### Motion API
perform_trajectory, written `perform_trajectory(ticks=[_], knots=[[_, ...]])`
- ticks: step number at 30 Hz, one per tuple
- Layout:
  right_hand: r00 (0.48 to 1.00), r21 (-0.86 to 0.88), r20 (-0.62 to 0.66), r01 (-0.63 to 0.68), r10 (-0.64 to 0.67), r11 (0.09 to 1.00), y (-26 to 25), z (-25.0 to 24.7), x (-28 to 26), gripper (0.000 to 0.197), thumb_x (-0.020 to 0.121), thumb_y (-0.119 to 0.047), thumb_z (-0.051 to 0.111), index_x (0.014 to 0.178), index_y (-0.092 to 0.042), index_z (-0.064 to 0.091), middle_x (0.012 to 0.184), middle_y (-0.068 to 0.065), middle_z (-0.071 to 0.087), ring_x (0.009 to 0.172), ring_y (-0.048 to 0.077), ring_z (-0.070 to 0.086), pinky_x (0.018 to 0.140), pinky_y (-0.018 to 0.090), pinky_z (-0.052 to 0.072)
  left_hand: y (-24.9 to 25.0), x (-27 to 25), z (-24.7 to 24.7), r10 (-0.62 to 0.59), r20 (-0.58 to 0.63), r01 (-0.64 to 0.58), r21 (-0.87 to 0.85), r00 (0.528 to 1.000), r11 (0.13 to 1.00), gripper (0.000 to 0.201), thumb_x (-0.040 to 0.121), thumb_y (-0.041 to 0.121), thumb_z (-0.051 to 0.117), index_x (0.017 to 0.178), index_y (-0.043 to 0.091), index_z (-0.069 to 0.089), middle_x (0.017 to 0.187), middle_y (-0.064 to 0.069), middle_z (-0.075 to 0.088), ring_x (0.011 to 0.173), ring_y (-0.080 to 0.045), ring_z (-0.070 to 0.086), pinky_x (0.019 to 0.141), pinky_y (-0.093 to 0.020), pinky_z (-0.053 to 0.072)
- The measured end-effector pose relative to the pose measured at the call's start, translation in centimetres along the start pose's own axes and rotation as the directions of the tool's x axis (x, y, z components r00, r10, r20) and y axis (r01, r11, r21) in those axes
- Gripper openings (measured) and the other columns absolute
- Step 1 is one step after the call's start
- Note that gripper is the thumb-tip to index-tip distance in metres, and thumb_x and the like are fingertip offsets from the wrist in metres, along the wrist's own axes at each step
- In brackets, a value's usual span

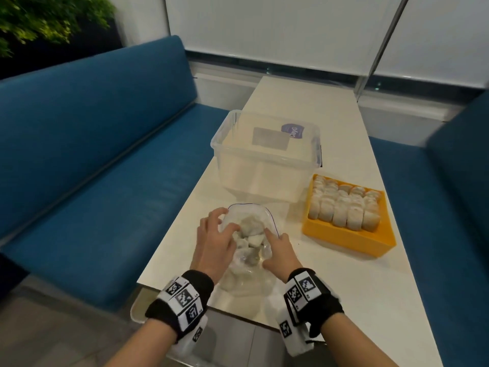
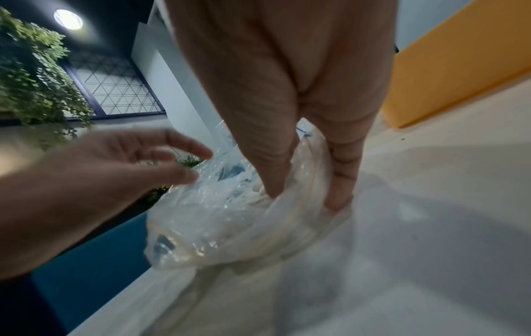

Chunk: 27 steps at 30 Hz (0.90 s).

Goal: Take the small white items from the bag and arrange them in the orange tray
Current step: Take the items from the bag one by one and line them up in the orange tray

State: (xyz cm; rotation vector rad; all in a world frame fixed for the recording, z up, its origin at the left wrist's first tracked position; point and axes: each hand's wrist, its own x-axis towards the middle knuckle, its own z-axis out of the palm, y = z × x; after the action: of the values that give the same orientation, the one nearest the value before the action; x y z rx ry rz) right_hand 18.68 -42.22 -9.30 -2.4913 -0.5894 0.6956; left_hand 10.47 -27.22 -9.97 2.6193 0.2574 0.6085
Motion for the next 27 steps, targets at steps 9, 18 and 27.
perform_trajectory(ticks=[9, 18, 27], knots=[[0.998, 0.015, -0.067, -0.014, 0.015, 1.0, 0.1, 0.8, 0.1, 0.078, 0.081, 0.004, 0.057, 0.147, -0.02, 0.024, 0.125, 0.012, 0.034, 0.11, 0.028, 0.05, 0.083, 0.015, 0.035, 1.2, 2.3, 0.9, -0.213, 0.494, -0.08, 0.506, 0.843, 0.859, 0.064, 0.082, 0.07, 0.048, 0.117, 0.017, 0.051, 0.121, -0.005, 0.051, 0.114, -0.025, 0.045, 0.094, -0.041, 0.03], [0.995, 0.023, -0.083, -0.045, 0.047, 0.999, 0.1, 1.0, 0.1, 0.079, 0.081, 0.003, 0.059, 0.148, -0.019, 0.024, 0.127, 0.011, 0.034, 0.115, 0.027, 0.048, 0.088, 0.019, 0.038, 1.9, 2.0, 1.1, -0.12, 0.425, -0.059, 0.385, 0.897, 0.921, 0.013, 0.095, 0.03, 0.049, 0.106, 0.025, 0.056, 0.112, 0.001, 0.058, 0.104, -0.022, 0.05, 0.087, -0.038, 0.026], [0.998, 0.037, -0.052, -0.038, 0.04, 0.999, 0.2, 0.6, 0.0, 0.074, 0.083, -0.008, 0.061, 0.146, -0.023, 0.027, 0.125, 0.012, 0.036, 0.115, 0.028, 0.048, 0.087, 0.019, 0.038, 1.8, 2.9, -1.9, -0.154, 0.208, 0.191, -0.172, 0.966, 0.966, 0.004, 0.093, 0.032, 0.057, 0.091, 0.03, 0.059, 0.1, 0.013, 0.061, 0.095, -0.007, 0.054, 0.098, -0.033, 0.02]])
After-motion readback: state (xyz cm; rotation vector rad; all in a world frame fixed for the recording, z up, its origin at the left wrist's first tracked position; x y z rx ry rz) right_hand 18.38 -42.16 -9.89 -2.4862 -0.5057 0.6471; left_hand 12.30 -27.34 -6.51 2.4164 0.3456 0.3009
